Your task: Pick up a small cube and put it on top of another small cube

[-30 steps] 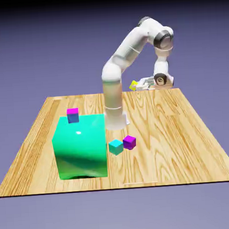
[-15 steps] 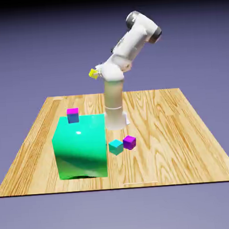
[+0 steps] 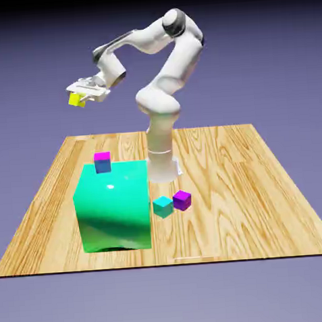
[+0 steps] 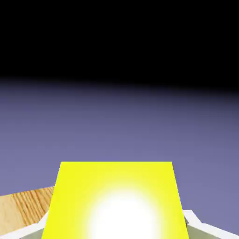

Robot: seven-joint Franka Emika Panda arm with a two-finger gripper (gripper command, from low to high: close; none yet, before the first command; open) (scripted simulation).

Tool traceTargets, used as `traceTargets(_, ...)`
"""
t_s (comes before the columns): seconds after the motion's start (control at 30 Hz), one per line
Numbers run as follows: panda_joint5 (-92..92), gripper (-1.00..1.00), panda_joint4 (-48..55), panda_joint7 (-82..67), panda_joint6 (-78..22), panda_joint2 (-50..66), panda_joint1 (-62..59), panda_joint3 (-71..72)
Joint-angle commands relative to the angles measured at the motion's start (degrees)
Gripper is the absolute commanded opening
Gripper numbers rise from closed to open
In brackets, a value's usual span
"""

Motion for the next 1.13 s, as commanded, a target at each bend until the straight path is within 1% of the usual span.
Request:
traceTargets(0.0, 0.2, -1.00, -0.5, 0.7, 0.3, 0.0, 1.0, 2.1)
traceTargets(0.77, 1.5, -1.00, -11.4, 18.0, 7.0, 1.1, 23.5, 49.8)
traceTargets(0.83, 1.6, -1.00, -11.8, 18.6, 7.3, 1.2, 24.3, 51.6)
traceTargets(0.97, 11.5, -1.00, -14.9, 11.6, 16.8, -5.5, 30.8, 53.3)
traceTargets(1.0, 11.5, 1.00, -14.9, 11.6, 16.8, -5.5, 30.8, 53.3)
traceTargets(1.03, 11.5, 1.00, -14.9, 11.6, 16.8, -5.5, 30.8, 53.3)
traceTargets(1.1, 6.5, 1.00, -13.3, 15.1, 12.0, -2.2, 27.5, 52.4)
